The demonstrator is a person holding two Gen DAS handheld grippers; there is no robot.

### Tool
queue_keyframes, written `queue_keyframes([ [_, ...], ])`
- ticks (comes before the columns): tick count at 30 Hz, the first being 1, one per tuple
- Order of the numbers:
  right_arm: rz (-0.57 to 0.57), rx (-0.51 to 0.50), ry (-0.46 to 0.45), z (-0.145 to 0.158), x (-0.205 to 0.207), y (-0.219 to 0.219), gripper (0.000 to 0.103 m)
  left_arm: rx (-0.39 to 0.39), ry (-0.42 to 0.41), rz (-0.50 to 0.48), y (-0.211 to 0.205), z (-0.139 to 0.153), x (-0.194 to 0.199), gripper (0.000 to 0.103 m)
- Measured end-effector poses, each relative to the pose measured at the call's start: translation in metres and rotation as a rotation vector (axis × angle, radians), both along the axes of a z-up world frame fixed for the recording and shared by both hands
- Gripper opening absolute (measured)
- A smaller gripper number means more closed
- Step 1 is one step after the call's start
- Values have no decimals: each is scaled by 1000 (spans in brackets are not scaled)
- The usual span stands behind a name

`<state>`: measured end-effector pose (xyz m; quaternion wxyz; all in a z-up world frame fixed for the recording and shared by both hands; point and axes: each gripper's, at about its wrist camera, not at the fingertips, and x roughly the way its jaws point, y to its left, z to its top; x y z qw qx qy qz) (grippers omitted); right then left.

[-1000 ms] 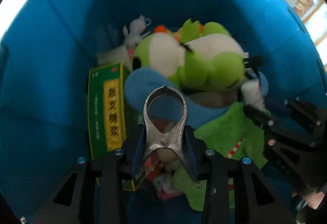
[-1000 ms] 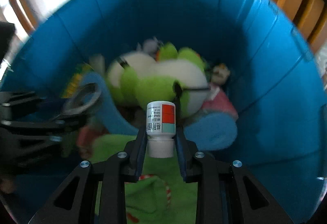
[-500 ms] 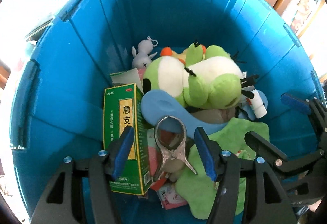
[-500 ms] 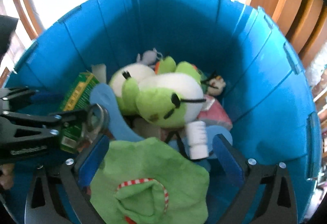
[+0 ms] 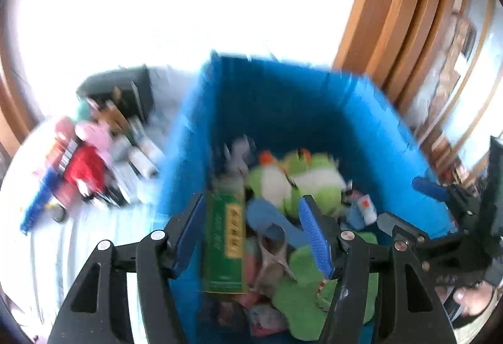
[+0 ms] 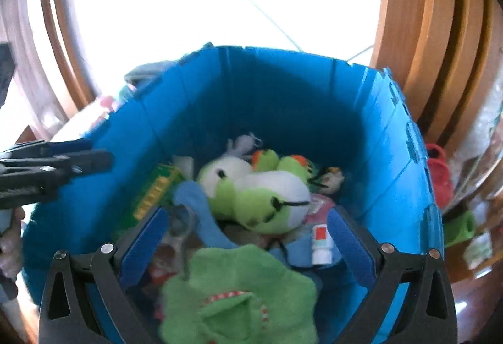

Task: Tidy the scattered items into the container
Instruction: 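Withdraw both tools from the crate toward the item pile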

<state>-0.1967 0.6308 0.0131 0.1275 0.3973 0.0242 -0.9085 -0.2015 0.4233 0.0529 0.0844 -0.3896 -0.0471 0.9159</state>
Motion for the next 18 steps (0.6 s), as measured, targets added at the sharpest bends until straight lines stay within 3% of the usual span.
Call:
queue_keyframes([
  [3,22,-15,69,23,12,-15,103,16,67,64,-37,20,26,75],
  [8,110,-102,138,53,35,-70,103,-15,98,164,-118,28,71,75],
  [12,197,-107,214,77,68,-136,103,-44,104,250,-194,12,101,75],
  [18,219,-139,295,83,111,-234,103,-77,89,294,-326,-29,140,75],
])
